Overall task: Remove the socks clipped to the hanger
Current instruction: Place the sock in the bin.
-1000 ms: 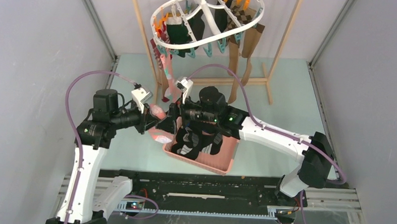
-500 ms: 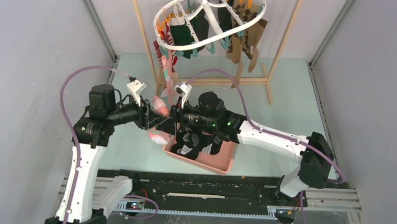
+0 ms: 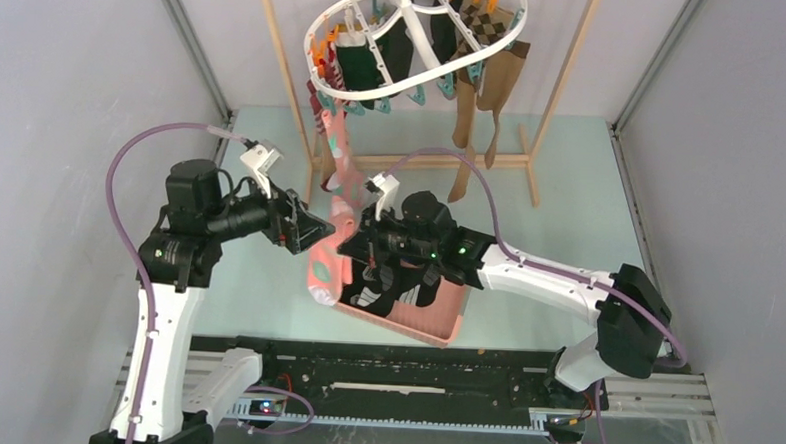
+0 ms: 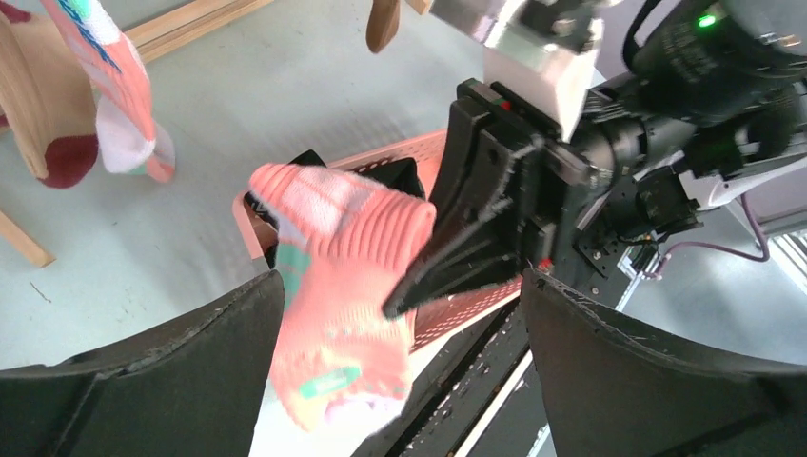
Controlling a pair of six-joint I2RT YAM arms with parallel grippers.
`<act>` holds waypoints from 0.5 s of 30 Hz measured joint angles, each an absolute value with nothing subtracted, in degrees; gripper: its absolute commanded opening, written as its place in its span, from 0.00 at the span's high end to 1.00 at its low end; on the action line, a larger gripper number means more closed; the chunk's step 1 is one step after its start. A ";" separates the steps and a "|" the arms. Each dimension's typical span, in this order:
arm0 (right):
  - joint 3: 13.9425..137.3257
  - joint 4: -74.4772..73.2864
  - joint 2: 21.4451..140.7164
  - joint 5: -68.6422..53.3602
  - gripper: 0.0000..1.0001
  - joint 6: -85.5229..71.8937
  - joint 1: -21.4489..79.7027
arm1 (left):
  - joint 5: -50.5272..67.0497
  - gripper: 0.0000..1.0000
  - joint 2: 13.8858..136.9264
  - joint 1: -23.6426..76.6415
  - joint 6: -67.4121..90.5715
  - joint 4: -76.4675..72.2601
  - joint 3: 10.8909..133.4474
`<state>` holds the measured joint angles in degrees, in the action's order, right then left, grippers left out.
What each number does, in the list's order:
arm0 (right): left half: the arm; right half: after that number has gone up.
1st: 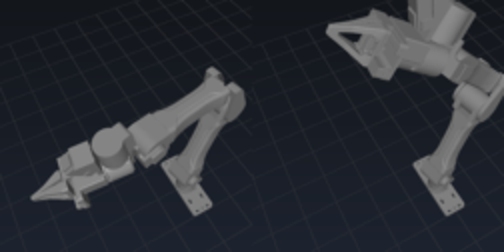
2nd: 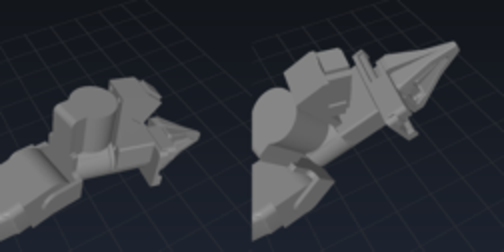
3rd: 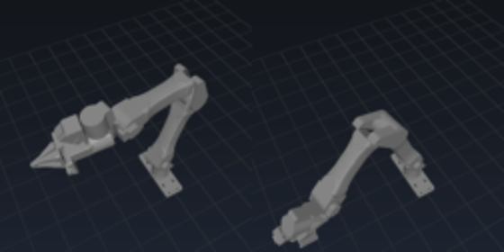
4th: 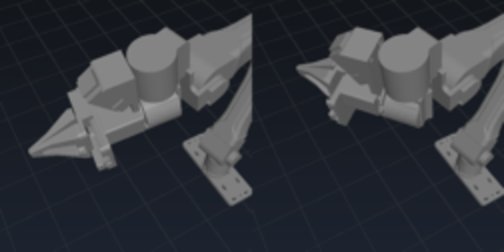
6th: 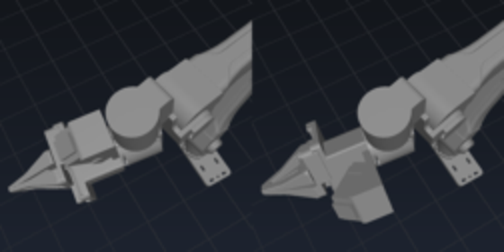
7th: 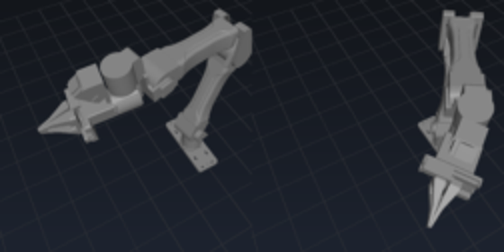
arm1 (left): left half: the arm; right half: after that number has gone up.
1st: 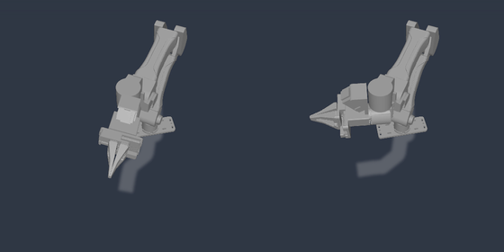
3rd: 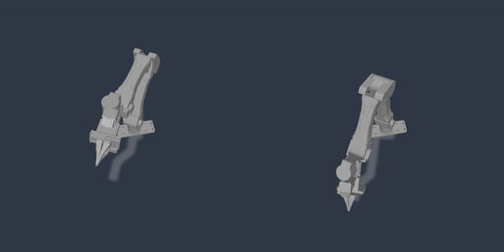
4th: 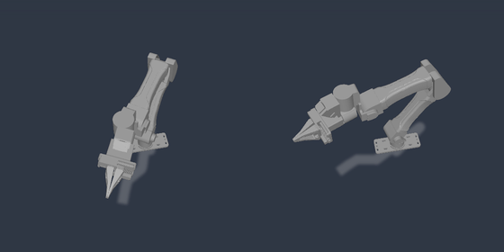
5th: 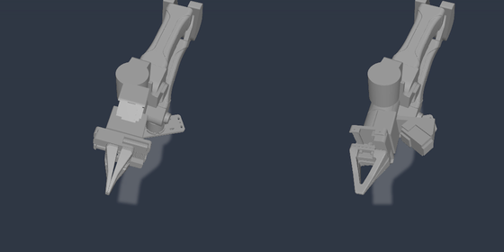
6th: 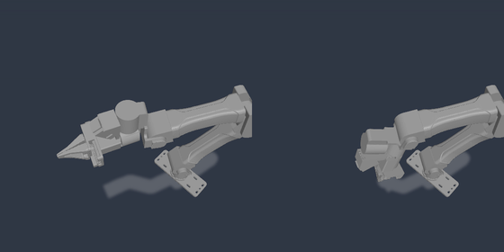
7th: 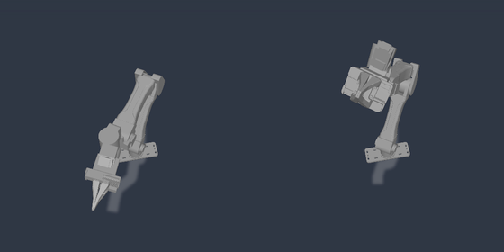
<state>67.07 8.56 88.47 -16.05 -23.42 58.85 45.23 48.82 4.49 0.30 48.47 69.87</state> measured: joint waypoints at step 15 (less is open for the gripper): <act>49.87 -5.96 79.35 -0.36 1.00 -31.46 49.95 | 41.01 0.00 50.26 -5.96 -0.78 49.43 70.00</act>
<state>49.87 -5.96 79.35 -0.36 -31.46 49.95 41.01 50.26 -5.96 -0.78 49.43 70.00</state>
